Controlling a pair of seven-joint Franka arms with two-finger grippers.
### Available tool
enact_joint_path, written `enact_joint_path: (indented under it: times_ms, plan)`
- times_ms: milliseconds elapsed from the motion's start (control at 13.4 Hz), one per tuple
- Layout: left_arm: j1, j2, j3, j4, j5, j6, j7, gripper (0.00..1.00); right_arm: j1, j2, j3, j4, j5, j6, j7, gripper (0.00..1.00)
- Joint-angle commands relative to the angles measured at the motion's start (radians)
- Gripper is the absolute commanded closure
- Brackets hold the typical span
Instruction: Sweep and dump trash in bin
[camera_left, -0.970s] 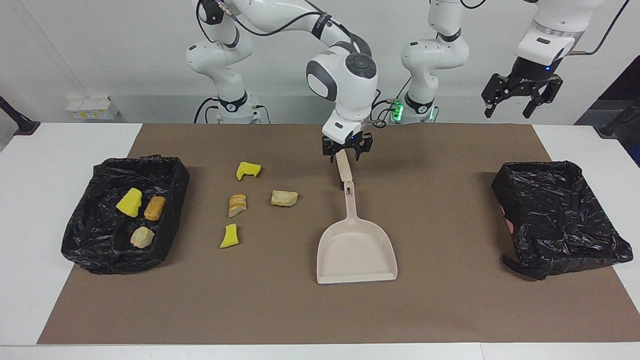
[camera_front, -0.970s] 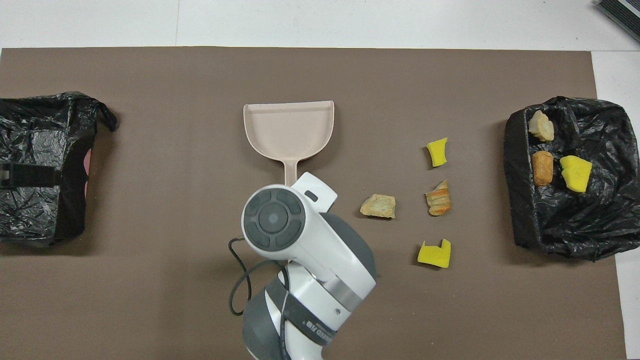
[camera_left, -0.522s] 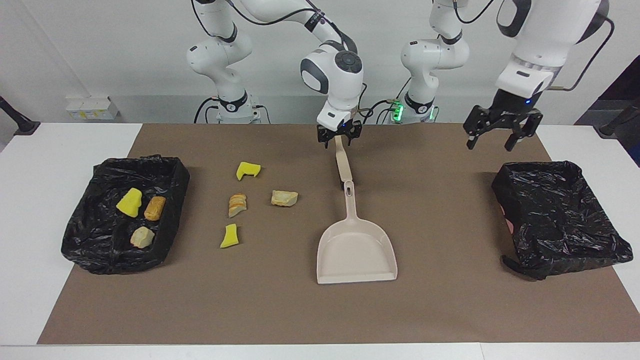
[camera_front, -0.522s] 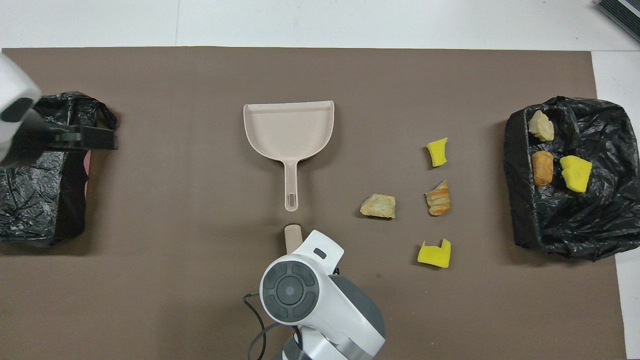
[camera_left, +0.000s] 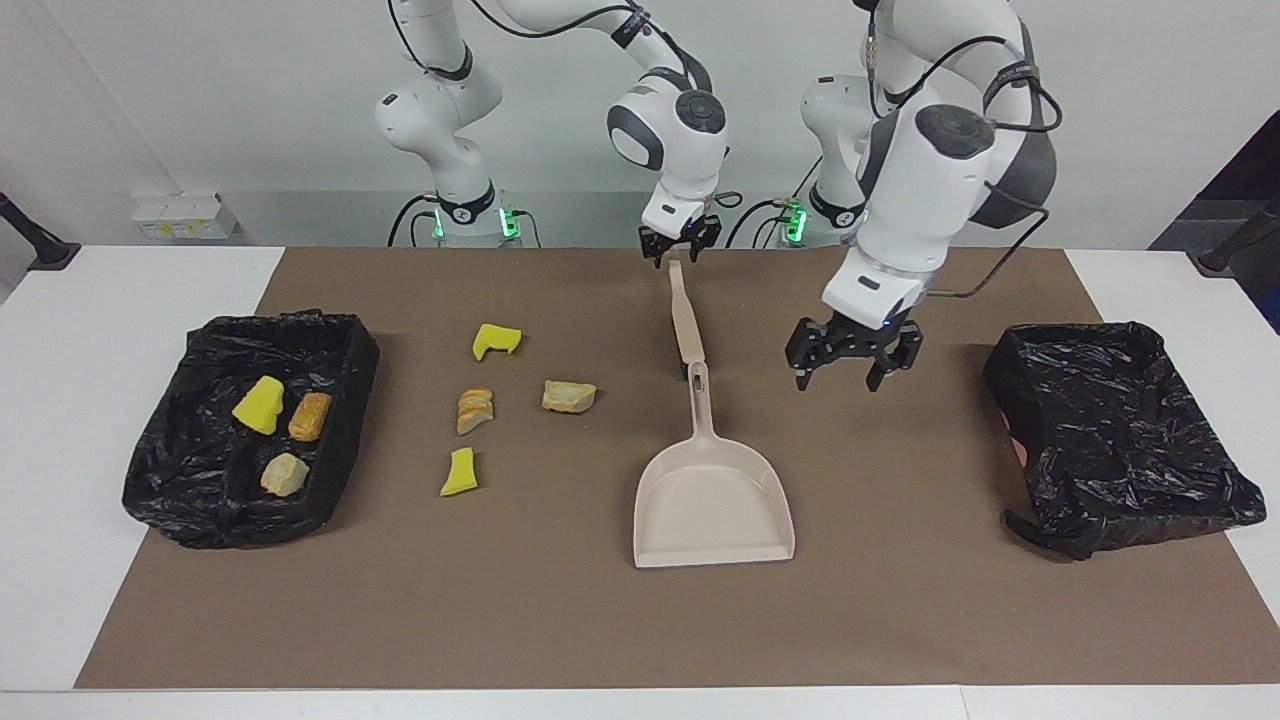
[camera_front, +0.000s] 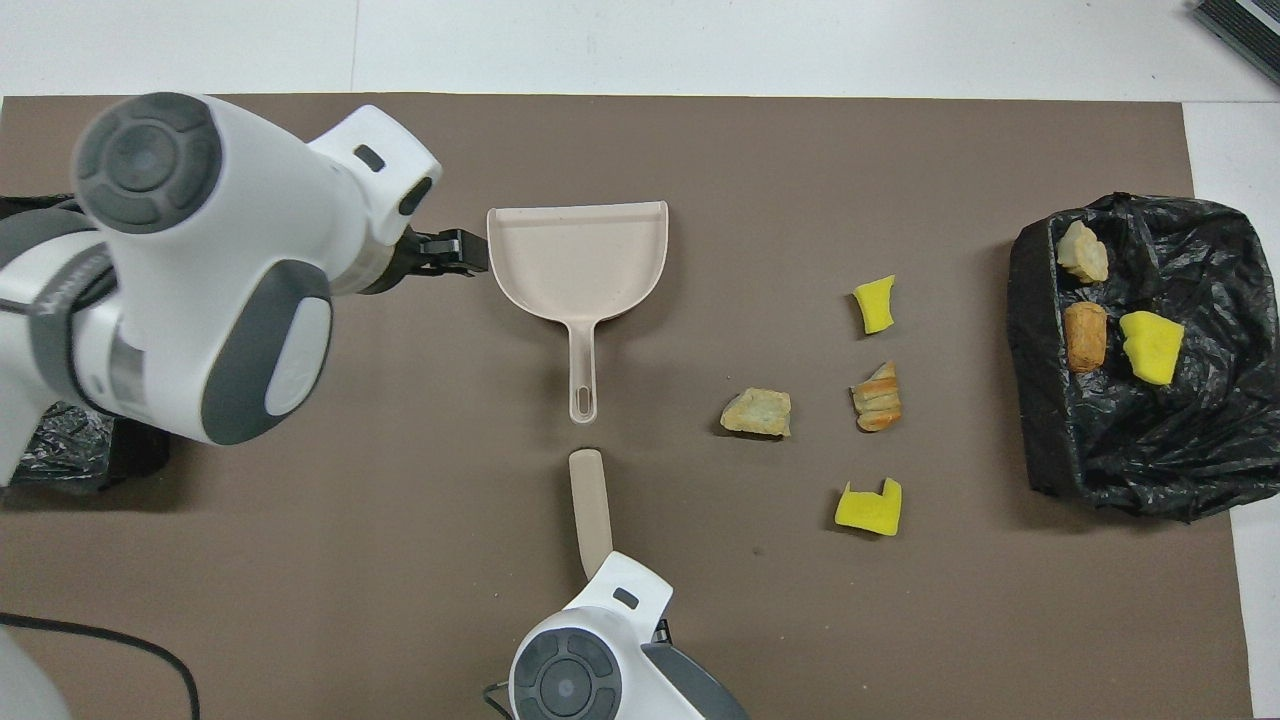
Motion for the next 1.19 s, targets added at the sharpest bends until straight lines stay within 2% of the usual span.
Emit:
enact_joint_path:
  times_ms: [0, 224, 298, 447, 522, 746, 895, 1119]
  plan:
    - [-0.066, 0.097, 0.016, 0.08, 0.062, 0.036, -0.12, 0.0, 0.023, -0.029, -0.002, -0.059, 0.027, 0.043, 0.022, 0.34]
    - [-0.127, 0.116, 0.012, 0.075, 0.051, 0.045, -0.18, 0.0, 0.023, -0.026, -0.002, -0.06, 0.053, 0.057, 0.04, 0.45]
    - [-0.144, 0.114, 0.012, 0.026, 0.051, 0.071, -0.202, 0.0, 0.025, -0.026, -0.002, -0.06, 0.053, 0.057, 0.052, 0.57]
    - [-0.18, 0.1, 0.012, -0.049, 0.051, 0.097, -0.21, 0.0, 0.025, -0.026, -0.002, -0.06, 0.053, 0.056, 0.092, 0.92]
    - [-0.181, 0.099, 0.011, -0.074, 0.05, 0.114, -0.211, 0.0, 0.025, -0.028, -0.002, -0.06, 0.053, 0.054, 0.103, 1.0]
    - [-0.196, 0.1, 0.009, -0.115, 0.048, 0.128, -0.219, 0.0, 0.026, -0.047, -0.005, -0.063, 0.053, 0.051, 0.195, 1.0]
    - [-0.198, 0.096, 0.009, -0.14, 0.047, 0.154, -0.217, 0.0, 0.013, -0.099, -0.005, -0.083, 0.052, 0.04, 0.246, 1.0]
    - [-0.209, 0.099, 0.008, -0.155, 0.018, 0.179, -0.216, 0.0, -0.03, -0.179, -0.007, -0.167, 0.052, 0.008, 0.267, 1.0]
